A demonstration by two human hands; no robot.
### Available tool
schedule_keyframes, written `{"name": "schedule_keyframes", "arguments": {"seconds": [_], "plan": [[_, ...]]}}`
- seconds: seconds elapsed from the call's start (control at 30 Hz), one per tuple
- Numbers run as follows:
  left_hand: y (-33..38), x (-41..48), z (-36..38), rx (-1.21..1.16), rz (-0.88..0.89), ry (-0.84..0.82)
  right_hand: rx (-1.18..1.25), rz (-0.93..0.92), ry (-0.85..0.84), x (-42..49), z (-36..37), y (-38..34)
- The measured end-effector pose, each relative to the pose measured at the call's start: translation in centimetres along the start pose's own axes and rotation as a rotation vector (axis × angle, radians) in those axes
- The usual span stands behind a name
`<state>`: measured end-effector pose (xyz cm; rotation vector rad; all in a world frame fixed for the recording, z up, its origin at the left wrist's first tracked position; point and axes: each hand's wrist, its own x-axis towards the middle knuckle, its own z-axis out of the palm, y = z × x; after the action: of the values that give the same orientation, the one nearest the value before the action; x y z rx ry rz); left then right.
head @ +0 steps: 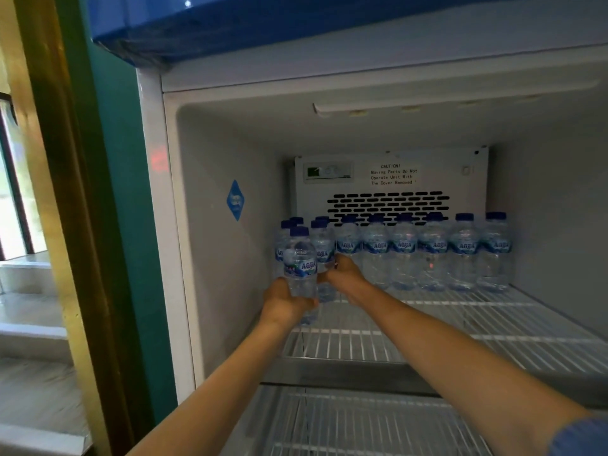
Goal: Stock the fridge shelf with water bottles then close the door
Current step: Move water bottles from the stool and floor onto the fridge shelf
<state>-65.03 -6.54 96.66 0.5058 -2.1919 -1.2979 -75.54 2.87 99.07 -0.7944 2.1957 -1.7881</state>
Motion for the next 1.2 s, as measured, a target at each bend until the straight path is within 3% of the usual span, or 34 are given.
{"name": "schedule_keyframes", "arguments": {"seconds": [0.33,0.5,0.77,0.97,1.07,1.2], "plan": [[0.4,-0.2,0.1,0.009,-0.008,-0.048,-0.121,-0.050,0.061,-0.1,-0.3,0.3],[2.1,-0.4,1.6,0.046,0.022,-0.109,-0.238,0.078,0.048,-1.2,-3.2,-0.5],[4.7,0.4,5.7,0.047,0.084,-0.198,0.156,0.047,-0.150,-4.6,-8.6,0.1],[4.1,0.3,4.7,0.131,0.202,-0.253,-0.026,-0.009,-0.126,-3.6,-6.7,1.4],[4.5,-0.1,3.9,0.289,0.275,-0.112,-0.033,-0.041,-0.046,-3.1,-5.9,1.1],[5.4,0.7,3.1,0.621,0.599,0.244,-0.013,-0.079,-0.002,-2.9,-6.4,0.9]]}}
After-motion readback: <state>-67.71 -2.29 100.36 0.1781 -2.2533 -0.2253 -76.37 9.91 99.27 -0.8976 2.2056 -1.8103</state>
